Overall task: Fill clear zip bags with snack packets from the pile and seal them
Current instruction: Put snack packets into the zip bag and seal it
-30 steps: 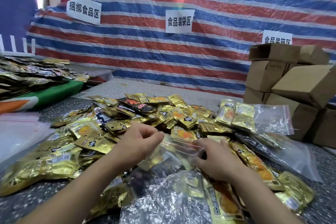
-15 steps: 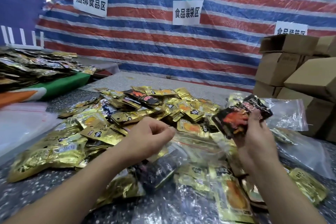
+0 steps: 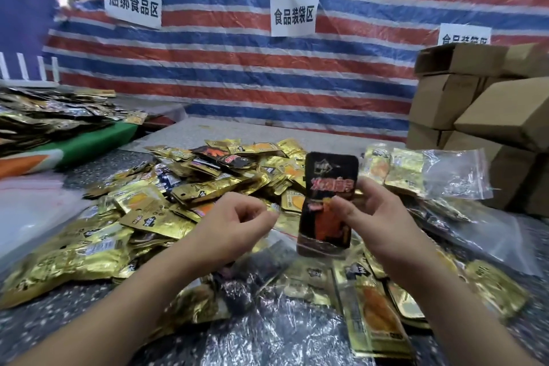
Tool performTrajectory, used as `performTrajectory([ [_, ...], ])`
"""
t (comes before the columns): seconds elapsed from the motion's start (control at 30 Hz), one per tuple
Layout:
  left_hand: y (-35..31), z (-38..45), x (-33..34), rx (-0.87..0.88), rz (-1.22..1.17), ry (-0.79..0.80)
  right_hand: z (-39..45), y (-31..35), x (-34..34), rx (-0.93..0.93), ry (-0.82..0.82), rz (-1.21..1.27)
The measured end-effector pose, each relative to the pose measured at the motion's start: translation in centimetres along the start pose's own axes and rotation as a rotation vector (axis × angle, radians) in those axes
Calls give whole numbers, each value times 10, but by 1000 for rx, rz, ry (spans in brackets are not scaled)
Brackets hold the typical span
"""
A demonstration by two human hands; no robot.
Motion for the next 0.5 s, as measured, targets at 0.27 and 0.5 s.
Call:
performTrajectory([
  [0.27, -7, 1, -9, 37, 27, -101, -7, -5, 16, -12, 131, -363],
  [0.5, -2, 1, -12, -25, -100, -201, -3, -5, 13, 7, 104, -327],
])
Point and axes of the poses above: each hand's wrist, its own z-axis towards the middle knuckle, its own x-axis out of the palm, y = z × x, the point moved 9 cm from there along z, towards the middle knuckle, and after that the axes turned 8 degrees about x, right-handed, at the moved point
